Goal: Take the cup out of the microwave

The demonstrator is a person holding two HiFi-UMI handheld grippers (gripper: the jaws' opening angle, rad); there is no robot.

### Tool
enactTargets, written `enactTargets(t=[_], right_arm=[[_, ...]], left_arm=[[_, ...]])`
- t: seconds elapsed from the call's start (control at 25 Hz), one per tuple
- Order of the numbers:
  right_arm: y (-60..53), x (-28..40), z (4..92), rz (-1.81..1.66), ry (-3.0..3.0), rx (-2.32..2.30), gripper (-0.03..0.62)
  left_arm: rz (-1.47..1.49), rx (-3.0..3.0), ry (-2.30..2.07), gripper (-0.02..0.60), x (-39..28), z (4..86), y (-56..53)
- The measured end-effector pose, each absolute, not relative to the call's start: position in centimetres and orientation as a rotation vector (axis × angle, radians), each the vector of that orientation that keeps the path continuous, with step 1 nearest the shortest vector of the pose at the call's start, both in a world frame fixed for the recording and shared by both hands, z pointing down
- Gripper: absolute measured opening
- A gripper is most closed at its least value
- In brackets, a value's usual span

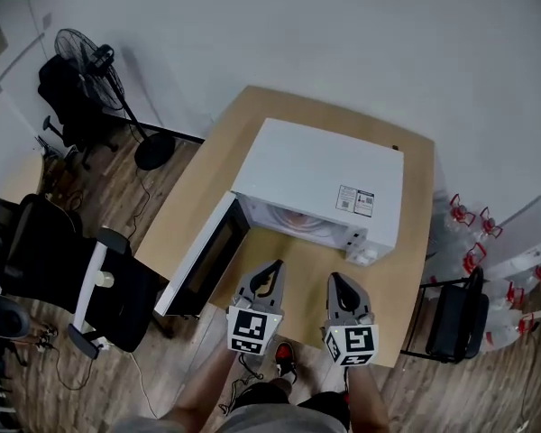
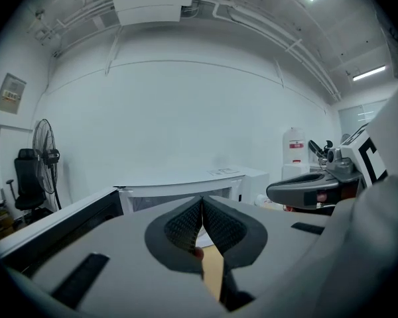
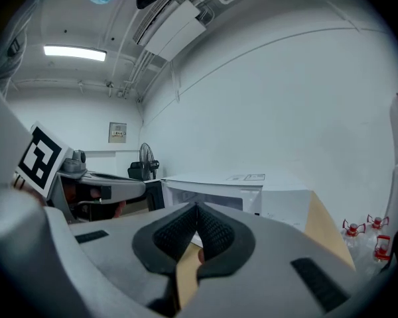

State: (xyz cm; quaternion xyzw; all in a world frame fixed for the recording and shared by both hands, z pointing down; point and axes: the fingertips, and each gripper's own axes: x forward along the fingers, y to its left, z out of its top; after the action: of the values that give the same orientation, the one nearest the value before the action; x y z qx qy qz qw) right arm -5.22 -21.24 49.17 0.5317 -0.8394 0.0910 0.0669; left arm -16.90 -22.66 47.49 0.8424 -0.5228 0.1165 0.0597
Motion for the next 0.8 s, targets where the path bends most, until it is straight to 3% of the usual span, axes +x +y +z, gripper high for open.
enactTargets(t=[0.8], right_arm=[[-26.8, -6.0, 56.3, 0.327, -2.436, 1.644, 0.017]], left_arm=[[0.379, 2.570, -1.500, 0.024, -16.9, 55.4, -30.1]])
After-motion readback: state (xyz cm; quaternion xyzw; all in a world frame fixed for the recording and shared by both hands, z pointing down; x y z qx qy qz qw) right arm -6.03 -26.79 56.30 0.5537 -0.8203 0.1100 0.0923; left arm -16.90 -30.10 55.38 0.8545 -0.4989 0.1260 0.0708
